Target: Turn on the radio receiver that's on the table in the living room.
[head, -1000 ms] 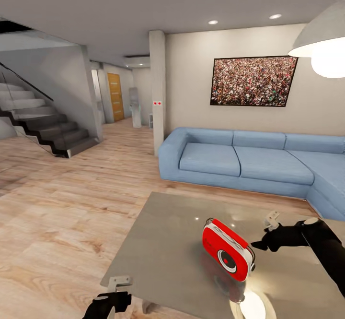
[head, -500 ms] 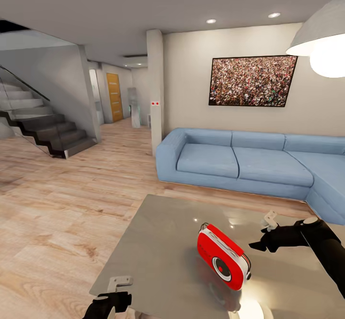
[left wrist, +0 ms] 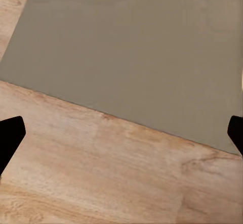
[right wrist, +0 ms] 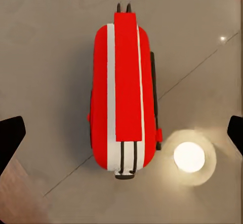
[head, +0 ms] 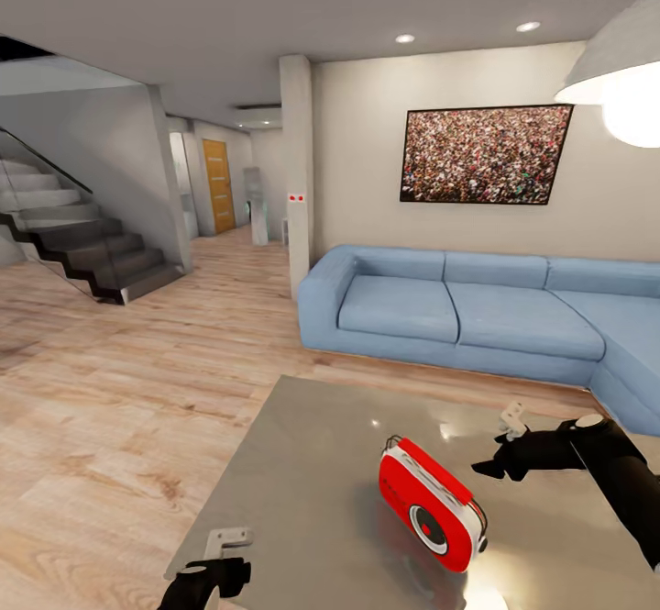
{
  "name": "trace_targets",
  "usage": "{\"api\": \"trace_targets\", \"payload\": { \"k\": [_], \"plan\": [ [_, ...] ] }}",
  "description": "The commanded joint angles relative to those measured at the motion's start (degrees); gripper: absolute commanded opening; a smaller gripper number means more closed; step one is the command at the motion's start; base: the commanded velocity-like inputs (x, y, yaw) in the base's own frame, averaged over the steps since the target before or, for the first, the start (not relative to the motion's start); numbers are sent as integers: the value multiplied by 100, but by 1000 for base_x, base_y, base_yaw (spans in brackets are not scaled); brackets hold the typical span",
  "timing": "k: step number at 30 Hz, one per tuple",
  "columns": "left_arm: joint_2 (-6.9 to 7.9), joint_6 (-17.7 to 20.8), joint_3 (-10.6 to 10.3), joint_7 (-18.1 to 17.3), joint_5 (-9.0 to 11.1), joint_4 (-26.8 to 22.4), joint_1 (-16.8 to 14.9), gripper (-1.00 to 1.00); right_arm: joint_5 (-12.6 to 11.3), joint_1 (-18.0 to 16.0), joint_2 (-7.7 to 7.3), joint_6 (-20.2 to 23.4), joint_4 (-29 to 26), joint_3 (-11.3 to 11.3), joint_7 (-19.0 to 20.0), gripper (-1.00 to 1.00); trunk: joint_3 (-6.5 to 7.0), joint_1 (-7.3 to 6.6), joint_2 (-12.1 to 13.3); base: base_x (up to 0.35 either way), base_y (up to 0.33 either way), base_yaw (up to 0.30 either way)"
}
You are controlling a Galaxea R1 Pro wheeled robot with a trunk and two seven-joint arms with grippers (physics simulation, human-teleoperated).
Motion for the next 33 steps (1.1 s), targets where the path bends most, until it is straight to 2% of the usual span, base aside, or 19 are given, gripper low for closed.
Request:
{"api": "trace_targets", "payload": {
  "k": [1,9,33],
  "plan": [
    [3,0,0,-2,0,0,0,100,0,0,4,0,0,0,-9,100,0,0,0,302,0,0],
    [-11,0,0,-4,4,0,0,100,12,0,11,0,4,-1,-36,100,0,0,0,239,0,0],
    [-15,0,-1,-5,3,1,2,100,53,0,19,-9,8,24,-43,100,0,0,0,6,0,0]
  ]
}}
